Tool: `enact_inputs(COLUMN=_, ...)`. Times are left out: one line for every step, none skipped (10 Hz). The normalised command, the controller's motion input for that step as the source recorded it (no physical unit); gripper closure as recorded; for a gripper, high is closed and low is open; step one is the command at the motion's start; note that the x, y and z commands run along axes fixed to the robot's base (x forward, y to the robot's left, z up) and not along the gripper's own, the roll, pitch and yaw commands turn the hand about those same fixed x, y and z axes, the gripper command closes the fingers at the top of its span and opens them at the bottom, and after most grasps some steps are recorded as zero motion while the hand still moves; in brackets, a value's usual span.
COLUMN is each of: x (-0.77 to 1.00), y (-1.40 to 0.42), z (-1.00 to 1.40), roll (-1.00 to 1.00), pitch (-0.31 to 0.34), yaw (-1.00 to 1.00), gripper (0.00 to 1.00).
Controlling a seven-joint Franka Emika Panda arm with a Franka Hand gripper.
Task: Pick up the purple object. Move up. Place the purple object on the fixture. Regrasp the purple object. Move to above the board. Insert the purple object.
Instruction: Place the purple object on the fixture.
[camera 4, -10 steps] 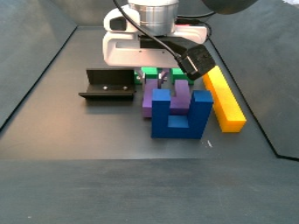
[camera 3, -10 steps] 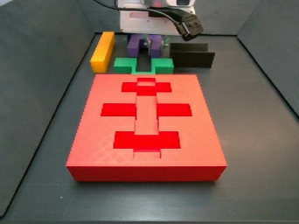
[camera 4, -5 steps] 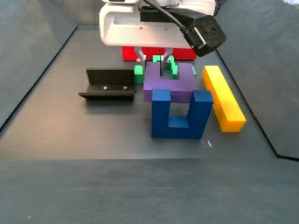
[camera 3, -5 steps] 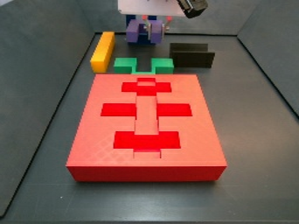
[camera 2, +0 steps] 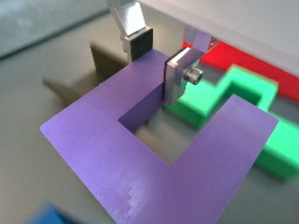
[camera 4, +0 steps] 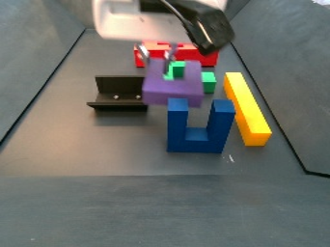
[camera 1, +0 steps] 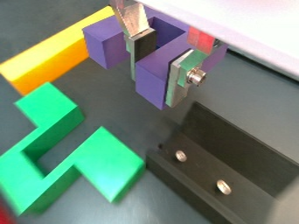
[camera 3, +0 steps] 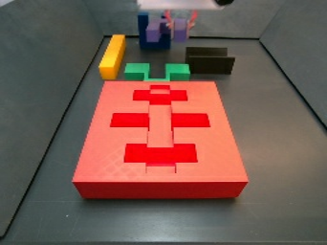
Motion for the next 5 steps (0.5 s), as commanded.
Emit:
enact_inputs(x=0.86, y=-0.24, z=0.42, roll=-0.57, pitch=0.089, yaw=0.0, gripper=1.0)
enact_inputs(x=0.95, y=-0.26, z=0.27, roll=-0.45, pitch=0.074, yaw=0.0, gripper=1.0)
enact_inputs(x=0.97, y=-0.21, z=0.18, roll=-0.48, pitch=0.02, yaw=-0.03, gripper=1.0)
enact_inputs(x=0.92, y=-0.21, z=0.14, roll=-0.51, pitch=0.0, yaw=-0.07, gripper=1.0)
enact_inputs(x=0.94, y=-0.19, z=0.09, roll=-0.53, pitch=0.0, yaw=-0.12, gripper=1.0)
